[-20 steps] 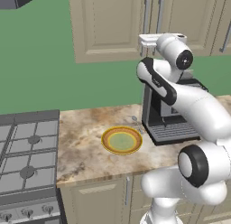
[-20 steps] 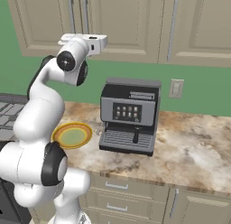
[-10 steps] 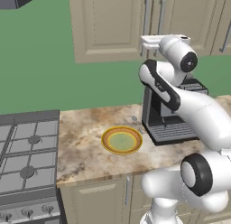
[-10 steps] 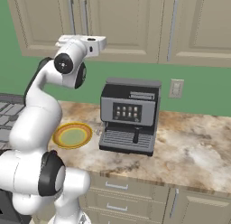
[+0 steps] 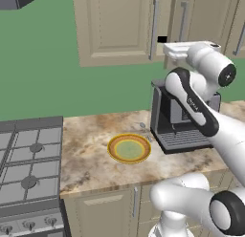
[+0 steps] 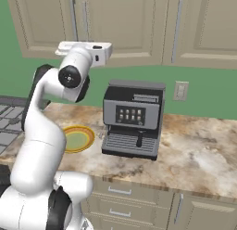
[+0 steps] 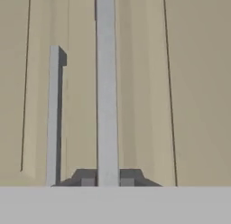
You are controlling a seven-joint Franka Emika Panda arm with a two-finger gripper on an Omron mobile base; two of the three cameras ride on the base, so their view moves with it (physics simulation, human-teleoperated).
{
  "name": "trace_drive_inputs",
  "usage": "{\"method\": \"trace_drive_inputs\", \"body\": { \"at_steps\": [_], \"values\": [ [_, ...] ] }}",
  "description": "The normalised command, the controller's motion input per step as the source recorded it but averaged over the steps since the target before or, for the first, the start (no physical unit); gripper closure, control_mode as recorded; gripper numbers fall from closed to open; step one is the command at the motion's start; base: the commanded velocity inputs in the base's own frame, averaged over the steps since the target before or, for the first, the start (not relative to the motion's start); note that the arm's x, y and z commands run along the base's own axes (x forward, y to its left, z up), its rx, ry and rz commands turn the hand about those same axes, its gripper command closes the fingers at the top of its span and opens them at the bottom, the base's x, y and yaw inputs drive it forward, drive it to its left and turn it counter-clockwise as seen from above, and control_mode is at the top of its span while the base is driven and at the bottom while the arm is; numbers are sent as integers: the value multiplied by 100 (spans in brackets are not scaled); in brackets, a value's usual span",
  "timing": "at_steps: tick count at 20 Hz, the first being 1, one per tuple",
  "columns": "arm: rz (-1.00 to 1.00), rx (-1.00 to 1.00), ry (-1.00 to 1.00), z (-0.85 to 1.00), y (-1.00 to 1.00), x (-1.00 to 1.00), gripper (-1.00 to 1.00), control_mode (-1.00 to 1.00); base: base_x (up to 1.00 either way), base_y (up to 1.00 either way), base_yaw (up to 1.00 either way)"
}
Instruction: Pick the pan from the cabinet and place it on the stove. Then turn on the stove burner for the pan.
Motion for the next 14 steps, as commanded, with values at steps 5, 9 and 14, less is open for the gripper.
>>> {"method": "trace_drive_inputs", "body": {
  "at_steps": [5, 9, 14],
  "values": [
    [7, 0, 0, 0, -52, -77, 100, -100, 0, 0, 0],
    [8, 0, 0, 0, -56, -85, 100, -100, 0, 0, 0],
    [7, 0, 0, -4, -39, -62, -100, -100, 0, 0, 0]
  ]
}}
